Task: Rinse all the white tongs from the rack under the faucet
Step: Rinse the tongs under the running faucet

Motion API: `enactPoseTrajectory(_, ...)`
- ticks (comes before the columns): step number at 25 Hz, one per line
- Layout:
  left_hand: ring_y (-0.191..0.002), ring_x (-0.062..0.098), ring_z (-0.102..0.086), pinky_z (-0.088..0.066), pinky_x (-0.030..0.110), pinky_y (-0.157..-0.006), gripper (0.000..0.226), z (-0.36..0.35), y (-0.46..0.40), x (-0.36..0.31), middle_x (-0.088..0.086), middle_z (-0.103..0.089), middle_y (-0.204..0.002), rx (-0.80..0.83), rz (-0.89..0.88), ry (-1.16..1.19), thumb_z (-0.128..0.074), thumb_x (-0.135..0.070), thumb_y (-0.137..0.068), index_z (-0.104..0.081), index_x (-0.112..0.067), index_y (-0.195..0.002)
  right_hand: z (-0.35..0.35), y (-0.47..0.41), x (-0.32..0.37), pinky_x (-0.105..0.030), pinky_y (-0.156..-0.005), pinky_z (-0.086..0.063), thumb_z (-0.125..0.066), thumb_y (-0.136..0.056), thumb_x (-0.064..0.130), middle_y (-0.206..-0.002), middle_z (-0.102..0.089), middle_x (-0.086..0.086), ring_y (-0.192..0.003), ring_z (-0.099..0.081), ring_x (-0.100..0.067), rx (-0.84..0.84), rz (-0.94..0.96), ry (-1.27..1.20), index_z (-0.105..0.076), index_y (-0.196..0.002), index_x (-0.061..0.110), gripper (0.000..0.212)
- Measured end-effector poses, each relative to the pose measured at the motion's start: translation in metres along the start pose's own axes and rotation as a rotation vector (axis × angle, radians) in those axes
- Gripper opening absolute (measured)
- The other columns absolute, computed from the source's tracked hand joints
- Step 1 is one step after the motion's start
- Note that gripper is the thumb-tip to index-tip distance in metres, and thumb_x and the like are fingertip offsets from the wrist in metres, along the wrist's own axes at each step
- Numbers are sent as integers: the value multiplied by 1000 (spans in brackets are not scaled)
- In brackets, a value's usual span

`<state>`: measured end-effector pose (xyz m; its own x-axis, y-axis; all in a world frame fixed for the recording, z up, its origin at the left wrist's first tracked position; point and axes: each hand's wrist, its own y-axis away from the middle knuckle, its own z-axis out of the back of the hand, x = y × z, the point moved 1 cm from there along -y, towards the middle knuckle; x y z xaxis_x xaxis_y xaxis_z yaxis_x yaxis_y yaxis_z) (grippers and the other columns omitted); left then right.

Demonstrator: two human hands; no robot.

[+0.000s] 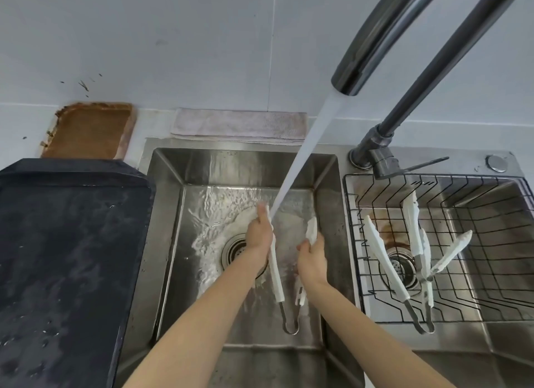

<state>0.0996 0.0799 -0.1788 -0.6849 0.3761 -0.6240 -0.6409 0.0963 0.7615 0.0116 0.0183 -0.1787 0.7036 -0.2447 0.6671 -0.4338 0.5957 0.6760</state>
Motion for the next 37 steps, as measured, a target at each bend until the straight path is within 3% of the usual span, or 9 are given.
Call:
enactPoseTrajectory(3,-71,26,-57,-52,29,-63,57,1,-3,9,15,-59,-84,-58,-155,-41,-24,-43,-97,-49,6,-111,11,4,7,-31,-75,-46,-38,-97,26,-111,-58,0,-82,-59,-16,-61,84,-84,-26,-144,24,48)
enactPoseTrajectory(4,-65,21,-55,-52,27,-57,48,1,-3,11,12,-57,-80,-34,-152,-43,-28,-36,-98,-46,6,-113,13,3,11,-32,-69,-49,-42,-96,27,-101,-59,4,-69,-36,-3,-67,129,-88,-31,-141,27,46)
enactPoseTrajectory(5,-63,19,-55,-51,26,-56,41,1,-4,12,12,-58,-81,-1,-128,-52,-32,-27,-98,-44,8,-116,15,2,17,-32,-63,-51,-45,-95,26,-91,-59,7,-106,-52,-12,-70,183,-74,-35,-137,28,43)
enactPoseTrajectory(6,-67,22,-58,-51,30,-62,37,1,-3,12,17,-62,-90,25,-96,-80,-34,-20,-98,-43,9,-119,15,1,22,-28,-59,-51,-48,-94,24,-87,-58,7,-69,-61,-14,-64,239,-56,-39,-134,27,42)
enactPoseTrajectory(12,-107,35,-59,-46,29,-81,40,8,-8,5,21,-59,-117,-12,-139,-231,-45,-18,-95,-34,5,-125,12,-2,48,-36,-76,-51,-58,-88,22,-108,-59,-10,-83,-55,-18,-63,455,58,-45,-131,26,45)
enactPoseTrajectory(19,-109,36,-59,-50,49,-94,35,7,-8,2,22,-60,-119,5,-36,191,-35,-17,-98,-47,2,-125,-1,11,49,-29,-85,-48,-62,-83,31,-124,-58,1,-106,-57,-14,6,741,224,-48,-129,25,48)
enactPoseTrajectory(24,-78,19,-61,-53,26,-60,28,6,5,-8,11,-63,-94,292,-48,339,-44,-1,-91,-55,-6,-116,7,6,39,-36,-74,-54,-56,-88,35,-99,-64,4,-86,-64,-19,-14,650,275,-42,-132,26,46)
enactPoseTrajectory(31,-46,8,-43,-40,22,-47,16,42,3,8,-3,-43,-60,168,-24,614,-53,-26,-91,-50,-20,-105,-5,-12,57,-25,-70,-51,-33,-98,37,-92,-57,0,-80,-58,-17,205,269,114,-33,-139,15,47)
enactPoseTrajectory(37,-29,2,-24,-23,13,-29,34,80,7,-15,-9,-29,-34,85,-178,672,-41,-52,-89,-51,-20,-87,-42,-8,70,-18,-39,-41,-46,-96,23,-78,-51,-1,-51,-46,-9,427,-12,-307,-45,-107,11,17)
